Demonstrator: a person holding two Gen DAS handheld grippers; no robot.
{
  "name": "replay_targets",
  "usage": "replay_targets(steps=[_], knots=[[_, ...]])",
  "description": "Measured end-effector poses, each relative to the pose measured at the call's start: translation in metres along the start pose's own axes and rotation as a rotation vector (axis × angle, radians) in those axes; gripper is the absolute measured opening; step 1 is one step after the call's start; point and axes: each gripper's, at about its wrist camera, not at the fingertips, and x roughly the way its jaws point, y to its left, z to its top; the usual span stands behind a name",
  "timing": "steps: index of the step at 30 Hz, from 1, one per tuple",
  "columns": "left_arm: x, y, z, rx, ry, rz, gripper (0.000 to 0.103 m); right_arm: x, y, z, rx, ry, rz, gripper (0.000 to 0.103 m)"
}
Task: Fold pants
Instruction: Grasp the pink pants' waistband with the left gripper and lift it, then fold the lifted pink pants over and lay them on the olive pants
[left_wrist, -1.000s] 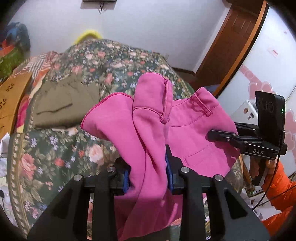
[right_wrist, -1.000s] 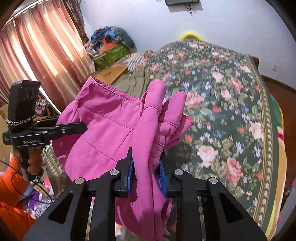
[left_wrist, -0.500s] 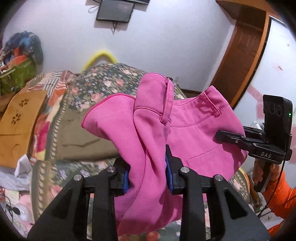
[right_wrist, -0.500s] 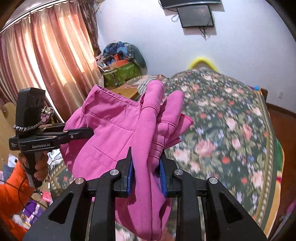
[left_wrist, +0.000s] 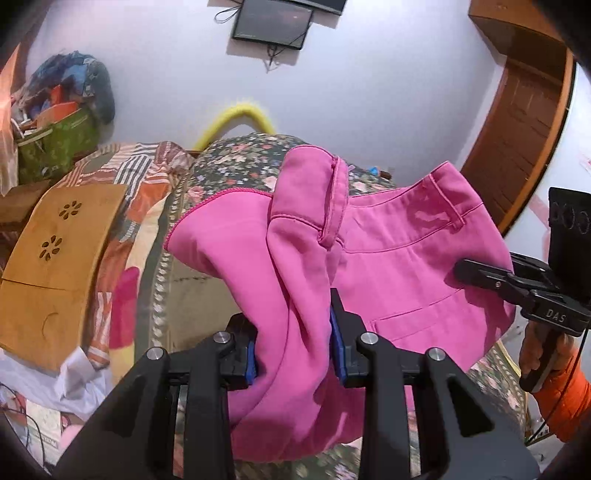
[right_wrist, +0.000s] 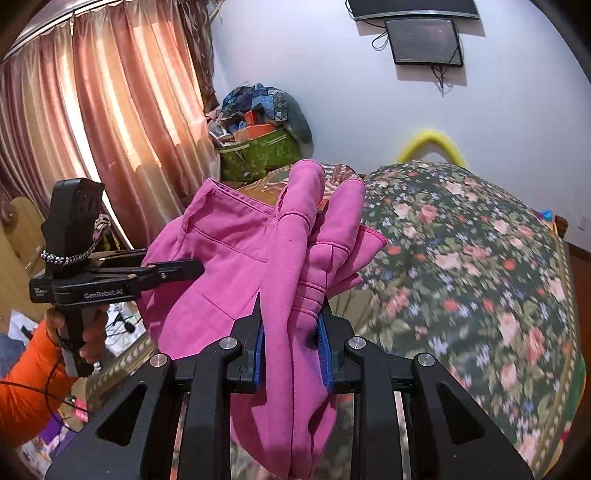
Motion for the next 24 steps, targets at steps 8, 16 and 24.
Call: replay_targets(steps=[8,16,24], knots=[[0.063,0.052,0.015,-0.028,0.05,0.007,0.031,0.062,-0.019,0.016,0.038,0.036,0.007,0.021],[0.116,0.089,0.004,-0.053,0.126,0.027,0.031,0.122,-0.04,0.007,0.077,0.127,0.017,0.021],[0.143,0.116,-0.011,-0.124,0.185,0.034,0.047,0.167,-0.056,-0.009,0.075,0.246,-0.017,0.03]])
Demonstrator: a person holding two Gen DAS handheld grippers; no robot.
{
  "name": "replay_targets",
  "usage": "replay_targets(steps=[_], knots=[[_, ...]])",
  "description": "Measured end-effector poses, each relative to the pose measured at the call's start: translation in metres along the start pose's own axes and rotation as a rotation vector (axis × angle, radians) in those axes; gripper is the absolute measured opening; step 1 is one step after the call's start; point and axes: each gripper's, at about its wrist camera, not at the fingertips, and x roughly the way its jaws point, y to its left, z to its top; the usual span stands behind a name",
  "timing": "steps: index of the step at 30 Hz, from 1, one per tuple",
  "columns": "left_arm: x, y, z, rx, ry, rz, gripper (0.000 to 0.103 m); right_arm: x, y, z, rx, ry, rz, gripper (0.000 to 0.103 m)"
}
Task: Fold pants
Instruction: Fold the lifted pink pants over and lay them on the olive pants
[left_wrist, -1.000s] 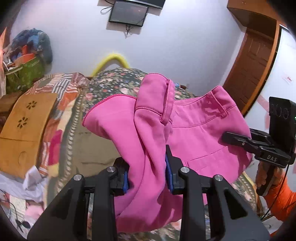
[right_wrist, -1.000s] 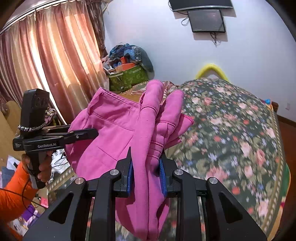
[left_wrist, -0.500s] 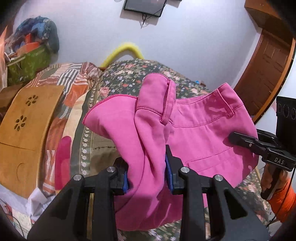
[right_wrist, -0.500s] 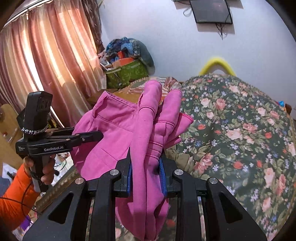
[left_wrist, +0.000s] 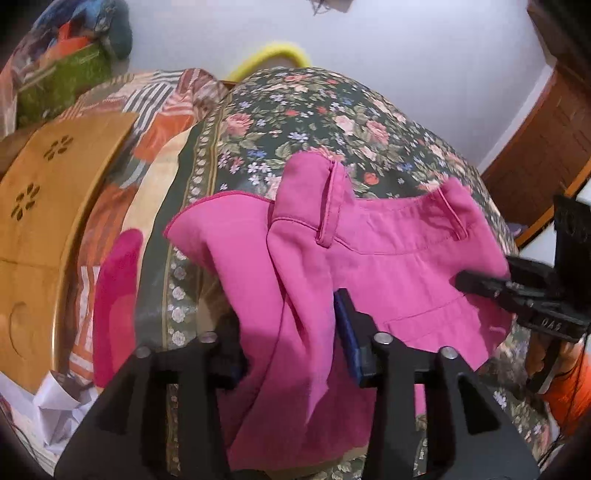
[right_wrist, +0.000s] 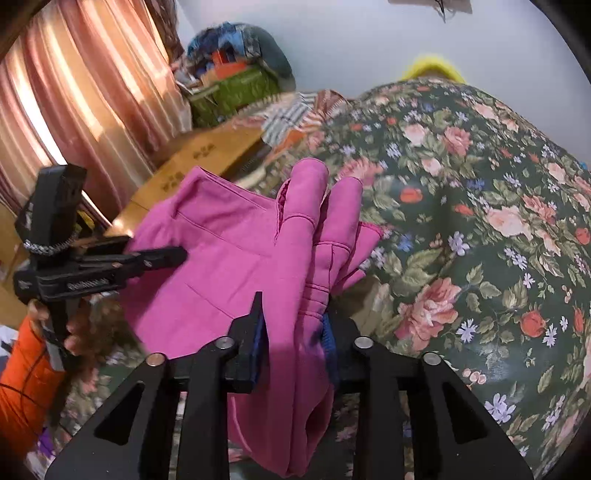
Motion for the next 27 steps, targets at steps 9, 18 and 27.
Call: replay_targets(steps=[9,18,27], knots=[[-0.043,0.014,-0.005,-0.057,-0.081,0.11,0.049,-0.02,-0.015,-0.007,-0.01,-0.007,-0.087,0.043],[-0.022,0.035,-0.019,-0.068,-0.013,0.164,0.049,0.0,-0.007,-0.005,-0.057,0.037,-0.074,0.047],[-0.021,0.043,-0.02,-0.081,-0.011,0.208,0.053,0.007,-0.025,-0.012,-0.03,0.058,-0.102,0.047]])
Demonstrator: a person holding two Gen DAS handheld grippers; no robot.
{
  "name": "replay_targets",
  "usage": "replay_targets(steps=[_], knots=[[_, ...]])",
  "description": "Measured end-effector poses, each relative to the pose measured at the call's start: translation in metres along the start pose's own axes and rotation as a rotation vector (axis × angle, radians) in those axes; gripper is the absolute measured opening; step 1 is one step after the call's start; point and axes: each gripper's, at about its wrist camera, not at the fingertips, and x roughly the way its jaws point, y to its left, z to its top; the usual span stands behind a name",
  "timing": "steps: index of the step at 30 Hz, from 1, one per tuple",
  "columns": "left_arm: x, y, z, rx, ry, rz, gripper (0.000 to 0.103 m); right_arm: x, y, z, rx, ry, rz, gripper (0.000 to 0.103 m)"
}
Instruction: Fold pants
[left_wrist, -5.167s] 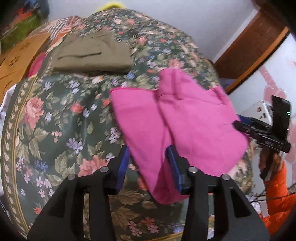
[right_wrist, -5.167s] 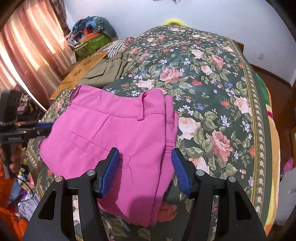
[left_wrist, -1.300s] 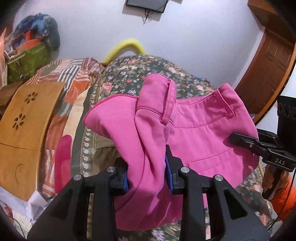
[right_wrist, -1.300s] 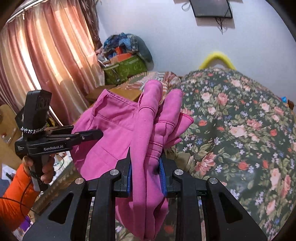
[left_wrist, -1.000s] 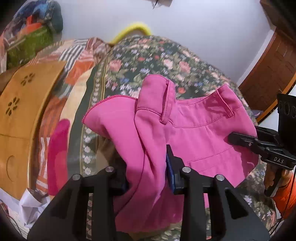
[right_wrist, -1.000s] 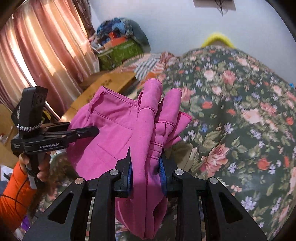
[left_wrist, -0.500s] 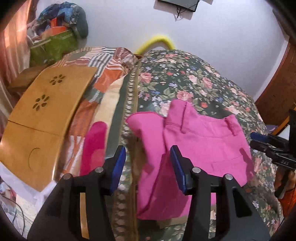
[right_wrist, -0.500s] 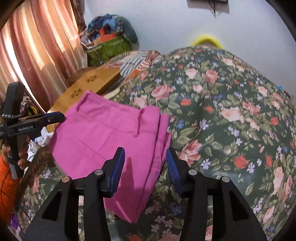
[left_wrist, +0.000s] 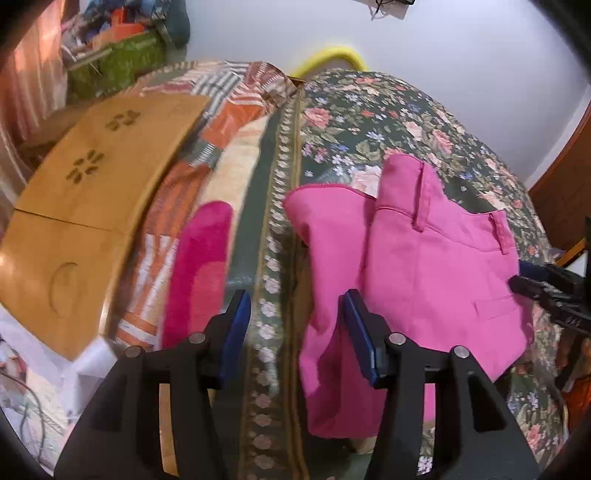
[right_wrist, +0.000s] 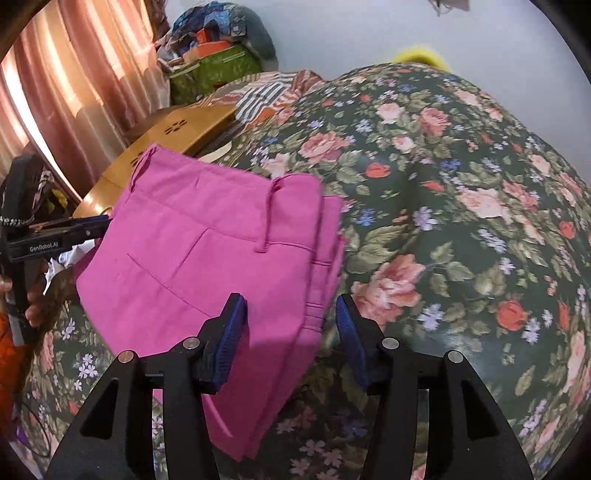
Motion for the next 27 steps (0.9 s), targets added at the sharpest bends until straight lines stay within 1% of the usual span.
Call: replay_targets(steps=[1,5,9,14,15,17,19,23,27], knots=[[-0.005,0.0,0.0,0.002,-0.006,0.019,0.052,-0.005,-0.003,-0.001,0.008,-0.006,-0.011,0.047],[-0.033,-0.001,-0.004,-0.022,-0.03,-0.012,0.052,-0.026,-0.011,-0.005,0.035,-0.035,-0.052,0.047],[-0.083,-0.019,-0.01,0.008,-0.1,-0.02,0.052,-0.069,-0.01,-0.01,0.071,-0.101,-0.043,0.047],[-0.169,-0.047,-0.022,0.019,-0.232,-0.061,0.052,-0.141,0.014,-0.016,0.058,-0.227,-0.045,0.047],[-0.185,-0.052,-0.024,0.023,-0.258,-0.062,0.052,-0.156,0.021,-0.018,0.047,-0.252,-0.051,0.047],[-0.228,-0.069,-0.035,0.045,-0.339,-0.058,0.052,-0.186,0.037,-0.022,0.026,-0.307,-0.057,0.047],[-0.259,-0.082,-0.046,0.064,-0.395,-0.06,0.052,-0.218,0.051,-0.028,0.015,-0.366,-0.051,0.047],[-0.321,-0.111,-0.077,0.102,-0.494,-0.078,0.052,-0.275,0.082,-0.048,-0.013,-0.479,-0.034,0.047],[-0.371,-0.136,-0.114,0.128,-0.598,-0.076,0.053,-0.319,0.11,-0.073,-0.043,-0.573,-0.023,0.047]])
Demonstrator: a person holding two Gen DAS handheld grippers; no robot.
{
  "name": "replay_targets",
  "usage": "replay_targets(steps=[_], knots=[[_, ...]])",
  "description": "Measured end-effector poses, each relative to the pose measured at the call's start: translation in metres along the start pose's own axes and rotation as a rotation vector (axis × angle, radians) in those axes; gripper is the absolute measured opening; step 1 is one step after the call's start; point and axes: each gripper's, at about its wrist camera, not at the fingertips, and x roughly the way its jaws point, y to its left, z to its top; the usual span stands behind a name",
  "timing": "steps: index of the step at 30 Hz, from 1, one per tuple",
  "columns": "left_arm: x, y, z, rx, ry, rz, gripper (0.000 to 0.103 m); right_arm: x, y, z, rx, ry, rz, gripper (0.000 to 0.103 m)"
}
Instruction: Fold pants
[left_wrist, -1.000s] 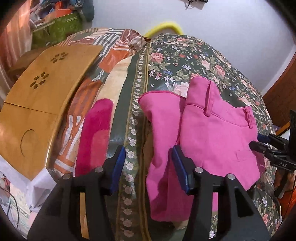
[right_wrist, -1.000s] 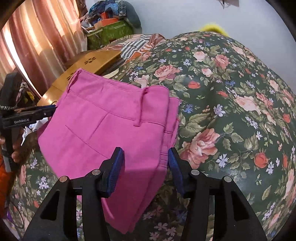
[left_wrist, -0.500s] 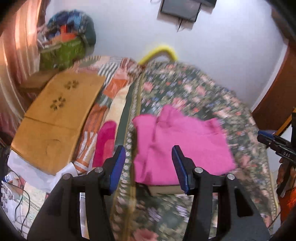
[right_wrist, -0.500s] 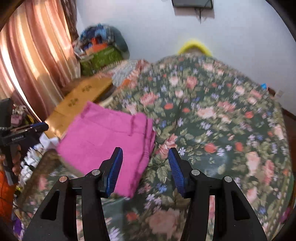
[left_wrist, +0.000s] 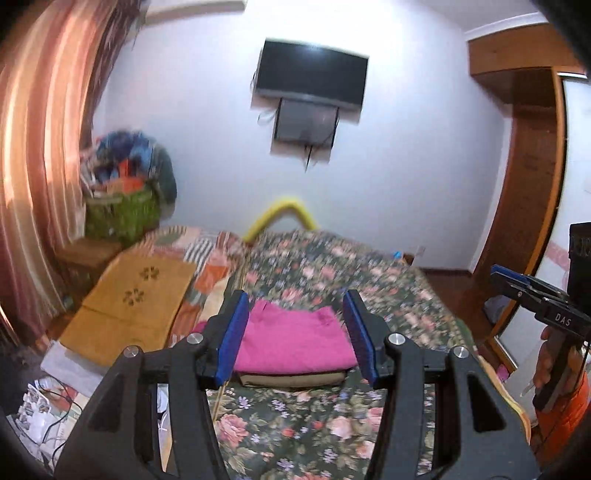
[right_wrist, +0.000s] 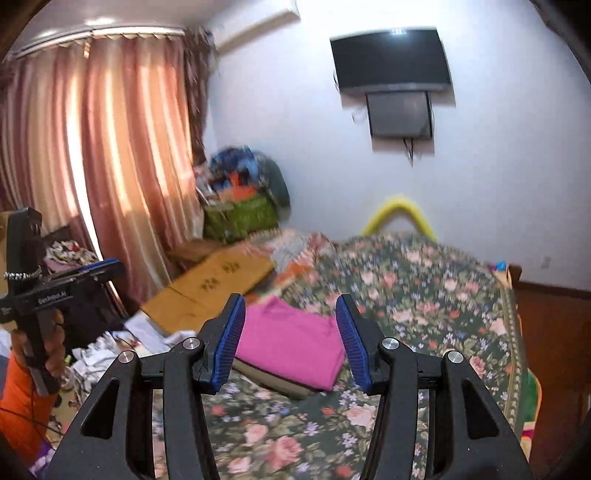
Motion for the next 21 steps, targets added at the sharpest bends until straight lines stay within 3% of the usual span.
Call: replay_targets(steps=[9,14,18,21], knots=[[-0.088,-0.052,-0.021,0.082,-0.146,0.005,0.065,-0.075,0.047,-0.017,-0.024,-0.129,0.007,0.048],[-0.111,-0.065,-0.033,0.101,-0.176,-0.009,0.075,-0.089,0.058,-0.027,-0.019,-0.176,0.008,0.066],[-0.122,-0.071,-0.038,0.099,-0.196,-0.004,0.097,-0.1,0.065,-0.032,-0.02,-0.195,-0.016,0.081],[-0.124,-0.071,-0.041,0.097,-0.198,-0.012,0.101,-0.104,0.068,-0.034,-0.022,-0.204,-0.028,0.089]])
